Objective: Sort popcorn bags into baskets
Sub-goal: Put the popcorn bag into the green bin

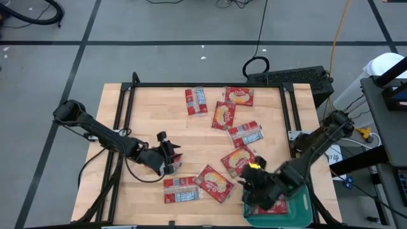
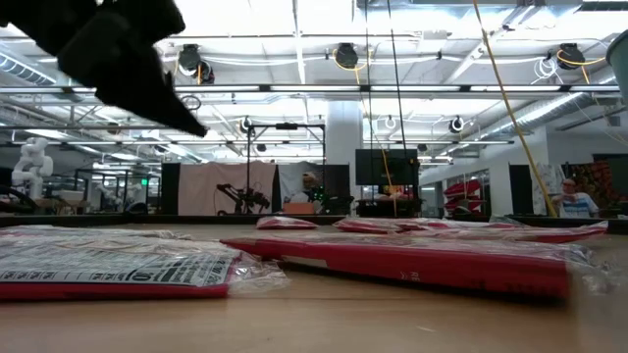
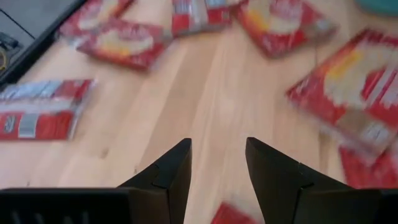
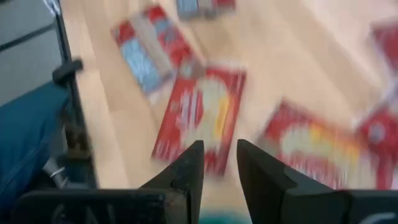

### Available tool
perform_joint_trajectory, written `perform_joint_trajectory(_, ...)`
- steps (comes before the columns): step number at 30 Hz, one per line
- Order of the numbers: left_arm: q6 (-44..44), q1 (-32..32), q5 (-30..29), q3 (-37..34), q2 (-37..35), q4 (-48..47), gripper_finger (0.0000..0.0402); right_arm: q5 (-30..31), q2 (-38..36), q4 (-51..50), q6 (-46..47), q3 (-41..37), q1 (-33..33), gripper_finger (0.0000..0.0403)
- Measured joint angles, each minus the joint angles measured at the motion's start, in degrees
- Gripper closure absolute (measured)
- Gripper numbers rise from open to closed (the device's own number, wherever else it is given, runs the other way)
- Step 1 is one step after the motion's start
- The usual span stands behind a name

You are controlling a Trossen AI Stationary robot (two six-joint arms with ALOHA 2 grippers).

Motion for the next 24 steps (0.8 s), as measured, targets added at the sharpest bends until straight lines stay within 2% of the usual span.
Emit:
perform_joint_trajectory(6, -5.22, -0.28, 0.94, -0.05, 0.47, -15.60, 0.0239, 0.76, 0.01, 16.05, -21.99, -4.54, -8.75, 0.0312)
perform_joint_trajectory(12, -13.20, -3.36, 8.20, -0.05, 0.45, -25.99, 0.0178, -4.50, 0.08, 38.61, -39.55, -13.73, -16.66, 0.0312)
perform_joint_trajectory(17, -26.52, -7.80, 12.51, -0.05, 0.45, -35.44, 0.0137, -7.12, 0.08, 52.82, -43.74, -19.82, -21.17, 0.0312)
perform_joint_trajectory(20, -32.55, -11.74, 14.21, -0.05, 0.43, -38.54, 0.0136, -7.09, 0.08, 58.01, -45.15, -22.22, -22.62, 0.0312)
perform_joint_trajectory(24, -38.58, -17.49, 15.15, -0.05, 0.43, -39.07, 0.0155, -7.11, 0.08, 63.40, -46.52, -24.27, -23.16, 0.0312)
